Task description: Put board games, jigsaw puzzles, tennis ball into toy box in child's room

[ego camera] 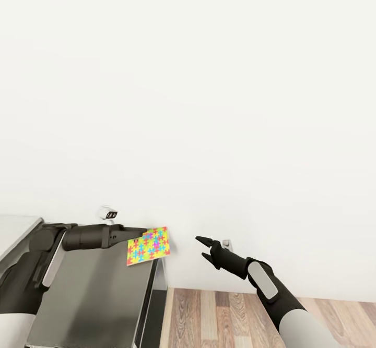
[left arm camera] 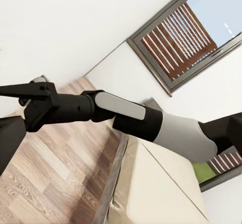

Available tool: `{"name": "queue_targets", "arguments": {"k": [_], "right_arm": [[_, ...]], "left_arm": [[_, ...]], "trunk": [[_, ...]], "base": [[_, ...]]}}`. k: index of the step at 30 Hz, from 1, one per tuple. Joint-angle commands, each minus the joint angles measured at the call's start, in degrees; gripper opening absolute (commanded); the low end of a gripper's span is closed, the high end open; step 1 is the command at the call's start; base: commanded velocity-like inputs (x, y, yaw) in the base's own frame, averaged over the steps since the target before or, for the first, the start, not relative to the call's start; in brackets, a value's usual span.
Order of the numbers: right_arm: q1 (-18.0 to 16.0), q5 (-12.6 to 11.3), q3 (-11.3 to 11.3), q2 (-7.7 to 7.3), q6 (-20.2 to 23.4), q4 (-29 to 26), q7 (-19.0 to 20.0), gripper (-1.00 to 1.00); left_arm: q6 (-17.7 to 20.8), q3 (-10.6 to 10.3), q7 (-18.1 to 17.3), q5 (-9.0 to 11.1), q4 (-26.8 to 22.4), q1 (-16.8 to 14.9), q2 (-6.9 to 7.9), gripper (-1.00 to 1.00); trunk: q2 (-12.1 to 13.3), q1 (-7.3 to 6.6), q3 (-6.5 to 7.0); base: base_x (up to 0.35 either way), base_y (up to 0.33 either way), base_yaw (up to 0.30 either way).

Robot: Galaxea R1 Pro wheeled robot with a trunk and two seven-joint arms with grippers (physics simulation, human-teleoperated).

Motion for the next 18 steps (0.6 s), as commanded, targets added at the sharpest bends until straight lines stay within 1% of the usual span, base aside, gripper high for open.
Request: {"name": "queue_targets", "arguments": {"k": [1, 8, 18], "right_arm": [[0.0, -0.2, 0.0, 0.0, 0.2, 0.0, 0.0, 1.0], [0.0, -0.2, -0.1, 0.0, 0.2, 0.0, 0.1, 1.0], [0.0, -0.1, -0.2, -0.02, 0.2, 0.0, 0.1, 1.0]], "left_arm": [[0.6, 0.0, -0.2, 0.0, 0.0, 0.0, 0.02, 1.0], [0.6, 0.0, -0.2, 0.0, 0.0, 0.1, 0.01, 1.0], [0.6, 0.0, -0.2, 0.0, 0.0, 0.2, 0.09, 1.0]], "trunk": [[-0.5, 0.23, -0.2], [-3.3, 1.77, -1.07], [-7.3, 3.97, -2.78]], "base": [[0.0, 0.0, 0.203], [0.0, 0.0, 0.191], [0.0, 0.0, 0.032]]}}
